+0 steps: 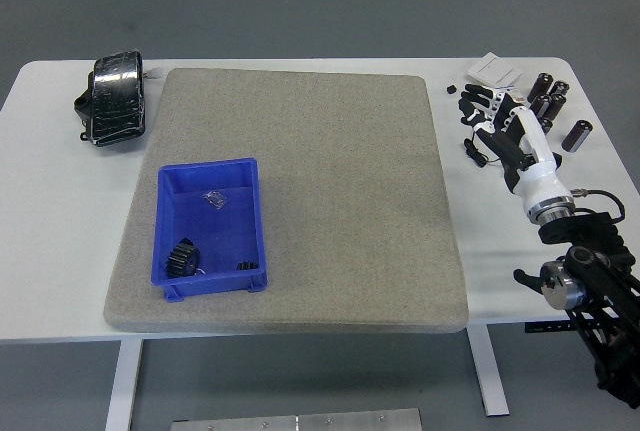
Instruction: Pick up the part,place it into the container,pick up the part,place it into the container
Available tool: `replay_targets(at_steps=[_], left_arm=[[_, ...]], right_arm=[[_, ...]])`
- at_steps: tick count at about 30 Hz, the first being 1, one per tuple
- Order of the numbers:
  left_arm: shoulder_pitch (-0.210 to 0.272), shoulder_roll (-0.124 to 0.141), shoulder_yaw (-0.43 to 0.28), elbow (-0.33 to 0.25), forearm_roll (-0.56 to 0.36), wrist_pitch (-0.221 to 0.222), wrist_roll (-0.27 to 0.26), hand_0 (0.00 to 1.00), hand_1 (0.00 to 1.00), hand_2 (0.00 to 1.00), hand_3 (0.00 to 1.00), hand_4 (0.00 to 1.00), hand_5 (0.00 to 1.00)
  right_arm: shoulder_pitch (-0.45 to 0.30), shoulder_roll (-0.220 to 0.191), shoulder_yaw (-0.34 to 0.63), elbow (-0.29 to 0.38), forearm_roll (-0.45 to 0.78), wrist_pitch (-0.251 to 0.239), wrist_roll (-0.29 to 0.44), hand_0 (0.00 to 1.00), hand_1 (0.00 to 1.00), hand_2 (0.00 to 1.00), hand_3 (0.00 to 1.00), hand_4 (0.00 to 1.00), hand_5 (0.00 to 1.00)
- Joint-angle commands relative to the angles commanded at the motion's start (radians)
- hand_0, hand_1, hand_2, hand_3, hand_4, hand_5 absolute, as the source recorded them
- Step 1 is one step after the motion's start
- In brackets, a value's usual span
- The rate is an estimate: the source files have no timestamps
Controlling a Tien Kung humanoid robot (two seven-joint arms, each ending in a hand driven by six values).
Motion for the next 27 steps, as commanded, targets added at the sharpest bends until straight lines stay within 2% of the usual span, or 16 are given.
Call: replay_targets(at_steps=[10, 27], left_arm=[[-0.002, 0.003, 0.005, 0.001, -0.007, 0.0, -0.003, 0.692, 0.676, 0.66, 0.603, 0.719, 0.288], [-0.005, 0.003, 0.021, 0.005, -0.019, 0.013, -0.03, 0.691, 0.675, 0.657, 0.606, 0.723, 0.29]], right_arm=[[-0.012, -0.005, 0.055, 0.029, 0.024, 0.006, -0.002, 0.763, 0.742, 0.747, 0.697, 0.826, 0.449], [-0.028, -0.013, 0.082, 0.048, 0.011, -0.003, 0.0, 0.768, 0.738, 0.748, 0.706, 0.813, 0.453]])
